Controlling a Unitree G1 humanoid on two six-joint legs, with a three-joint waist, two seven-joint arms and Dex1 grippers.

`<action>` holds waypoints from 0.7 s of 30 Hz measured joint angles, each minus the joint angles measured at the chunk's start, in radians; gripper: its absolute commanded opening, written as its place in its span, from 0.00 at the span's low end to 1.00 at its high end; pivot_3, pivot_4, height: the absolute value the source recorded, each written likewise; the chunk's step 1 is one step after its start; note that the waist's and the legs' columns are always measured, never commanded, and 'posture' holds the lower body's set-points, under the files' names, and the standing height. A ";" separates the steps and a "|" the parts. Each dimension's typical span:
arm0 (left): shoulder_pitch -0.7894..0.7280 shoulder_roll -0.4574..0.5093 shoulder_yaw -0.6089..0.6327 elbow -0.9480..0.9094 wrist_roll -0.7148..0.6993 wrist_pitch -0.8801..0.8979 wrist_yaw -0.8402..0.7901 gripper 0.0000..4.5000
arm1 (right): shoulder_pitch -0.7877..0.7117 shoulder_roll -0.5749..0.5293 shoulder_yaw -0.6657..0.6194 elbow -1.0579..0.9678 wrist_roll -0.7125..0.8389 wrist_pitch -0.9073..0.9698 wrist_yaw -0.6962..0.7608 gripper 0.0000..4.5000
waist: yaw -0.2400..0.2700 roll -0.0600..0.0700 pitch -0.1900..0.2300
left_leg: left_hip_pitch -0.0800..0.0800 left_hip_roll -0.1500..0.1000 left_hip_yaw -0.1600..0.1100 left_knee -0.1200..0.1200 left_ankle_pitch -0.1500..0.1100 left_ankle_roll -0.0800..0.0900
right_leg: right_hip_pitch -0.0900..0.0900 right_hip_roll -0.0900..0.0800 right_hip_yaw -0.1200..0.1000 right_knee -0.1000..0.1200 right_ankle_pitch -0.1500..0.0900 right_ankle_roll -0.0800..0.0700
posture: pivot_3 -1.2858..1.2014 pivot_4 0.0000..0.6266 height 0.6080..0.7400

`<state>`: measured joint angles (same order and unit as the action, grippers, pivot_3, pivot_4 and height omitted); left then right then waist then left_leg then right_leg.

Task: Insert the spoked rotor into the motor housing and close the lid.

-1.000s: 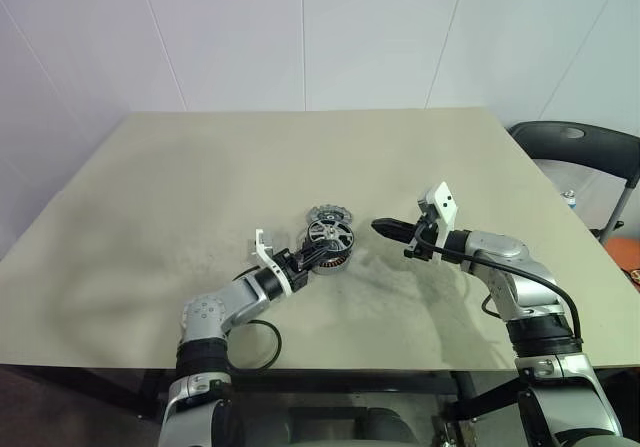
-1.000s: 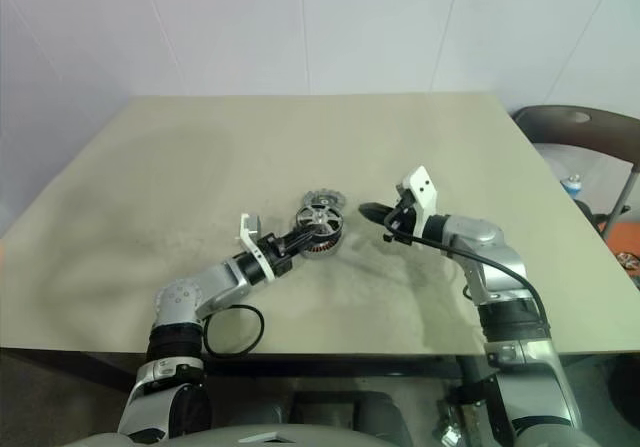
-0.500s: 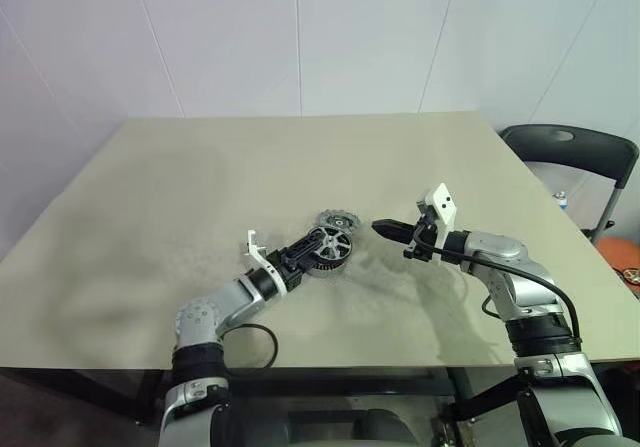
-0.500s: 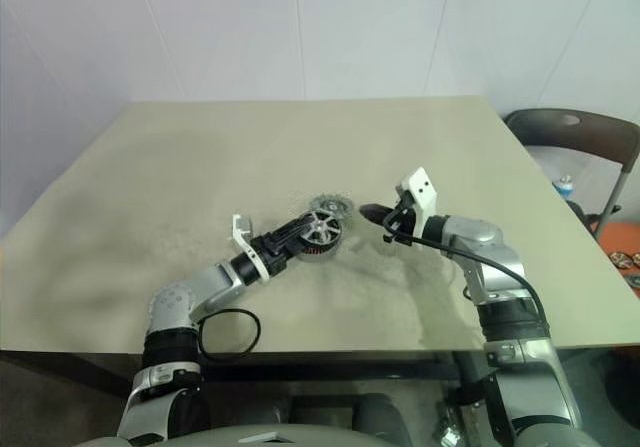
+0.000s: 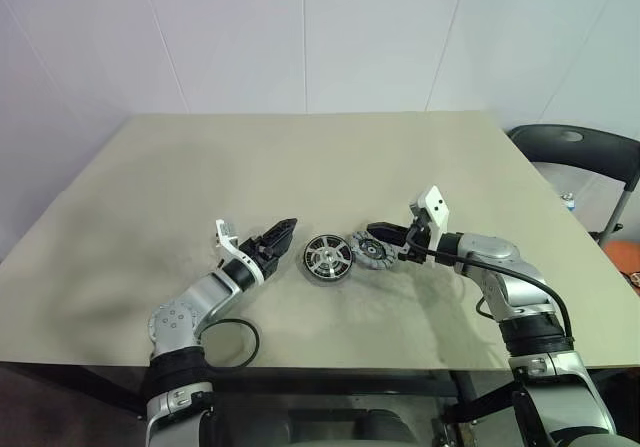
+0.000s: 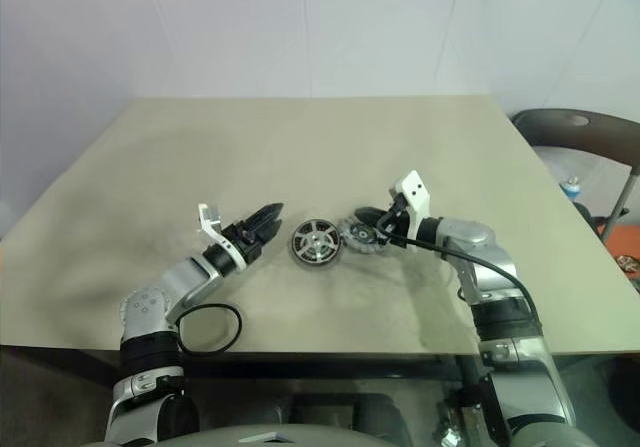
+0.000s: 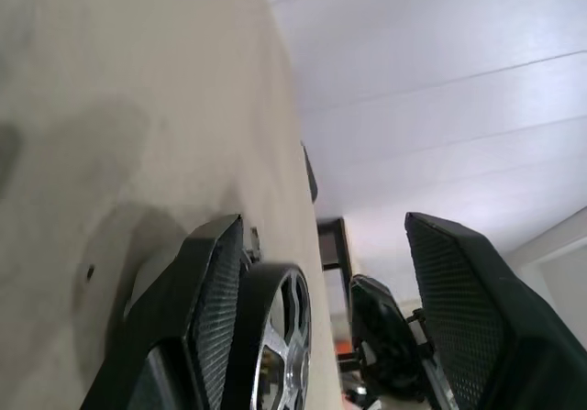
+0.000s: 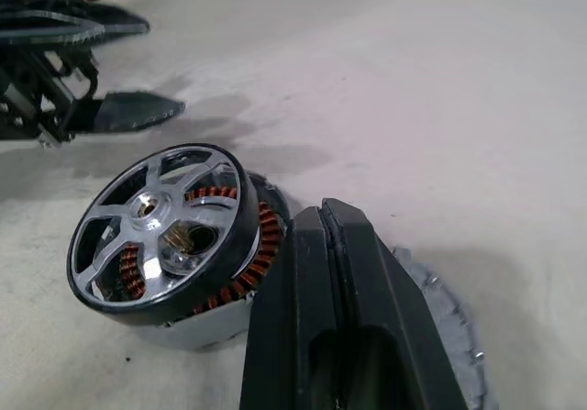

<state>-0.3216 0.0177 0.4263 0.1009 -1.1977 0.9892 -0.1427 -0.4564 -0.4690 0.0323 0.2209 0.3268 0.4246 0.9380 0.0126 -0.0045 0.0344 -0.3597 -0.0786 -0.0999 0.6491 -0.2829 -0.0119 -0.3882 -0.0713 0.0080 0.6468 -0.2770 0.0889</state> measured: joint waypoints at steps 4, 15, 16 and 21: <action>-0.008 0.023 -0.021 -0.032 0.039 -0.073 -0.069 0.67 | -0.004 0.005 0.000 0.000 0.000 -0.005 0.000 0.00 | 0.000 0.000 0.000 | 0.000 0.000 0.001 0.000 0.000 0.000 | 0.000 0.000 0.001 0.000 0.000 0.000 | 0.52 0.00 1.00; -0.001 0.039 -0.082 -0.037 0.115 -0.153 -0.164 0.67 | 0.029 -0.012 0.013 -0.198 0.171 0.155 0.145 0.00 | 0.001 0.000 0.000 | -0.001 0.000 0.001 0.000 -0.001 0.001 | -0.001 0.000 0.001 -0.001 0.000 0.000 | 0.52 0.00 1.00; 0.001 0.039 -0.082 -0.037 0.121 -0.156 -0.166 0.67 | 0.045 -0.027 0.036 -0.214 0.171 0.171 0.162 0.00 | 0.002 0.000 0.000 | -0.001 0.000 0.001 0.000 -0.001 0.001 | -0.001 0.000 0.001 -0.001 0.000 0.000 | 0.52 0.00 1.00; 0.004 0.035 -0.085 -0.030 0.147 -0.184 -0.181 0.67 | 0.077 -0.044 0.140 -0.210 0.111 0.200 0.153 0.00 | 0.000 -0.001 0.001 | -0.001 0.000 0.002 0.000 -0.001 0.001 | -0.001 0.000 0.002 -0.001 0.000 0.000 | 0.52 0.00 1.00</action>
<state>-0.3174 0.0531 0.3412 0.0711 -1.0505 0.8048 -0.3237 -0.3799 -0.5126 0.1728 0.0105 0.4376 0.6246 1.0907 0.0126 -0.0055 0.0351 -0.3604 -0.0782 -0.0977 0.6490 -0.2835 -0.0109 -0.3894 -0.0713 0.0098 0.6461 -0.2769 0.0887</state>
